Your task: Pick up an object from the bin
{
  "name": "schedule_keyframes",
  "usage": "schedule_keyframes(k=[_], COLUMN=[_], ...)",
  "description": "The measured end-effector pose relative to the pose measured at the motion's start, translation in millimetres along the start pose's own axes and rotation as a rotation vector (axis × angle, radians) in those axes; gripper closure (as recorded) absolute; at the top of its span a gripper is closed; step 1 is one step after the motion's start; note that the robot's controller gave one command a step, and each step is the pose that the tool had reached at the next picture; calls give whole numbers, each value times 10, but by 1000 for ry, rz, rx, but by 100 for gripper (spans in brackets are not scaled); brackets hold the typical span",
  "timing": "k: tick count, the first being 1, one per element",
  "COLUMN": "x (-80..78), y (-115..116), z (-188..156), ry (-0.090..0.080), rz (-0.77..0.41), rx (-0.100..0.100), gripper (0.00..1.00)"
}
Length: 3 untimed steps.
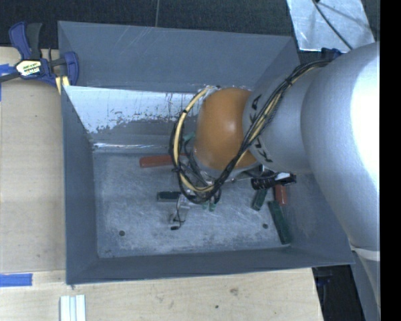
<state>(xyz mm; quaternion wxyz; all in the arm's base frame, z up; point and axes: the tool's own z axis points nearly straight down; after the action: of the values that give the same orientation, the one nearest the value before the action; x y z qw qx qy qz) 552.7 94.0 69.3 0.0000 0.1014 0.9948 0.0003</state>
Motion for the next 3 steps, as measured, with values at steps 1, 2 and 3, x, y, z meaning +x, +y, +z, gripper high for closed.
schedule_keyframes(k=[1, 2, 3], x=[-7, -20, -34], y=[-2, 2, -1], z=[-3, -16, -144], ry=[-1, -5, -5], rz=[0, 1, 3], rx=[0, -2, -1], gripper=[0, 100, 100])
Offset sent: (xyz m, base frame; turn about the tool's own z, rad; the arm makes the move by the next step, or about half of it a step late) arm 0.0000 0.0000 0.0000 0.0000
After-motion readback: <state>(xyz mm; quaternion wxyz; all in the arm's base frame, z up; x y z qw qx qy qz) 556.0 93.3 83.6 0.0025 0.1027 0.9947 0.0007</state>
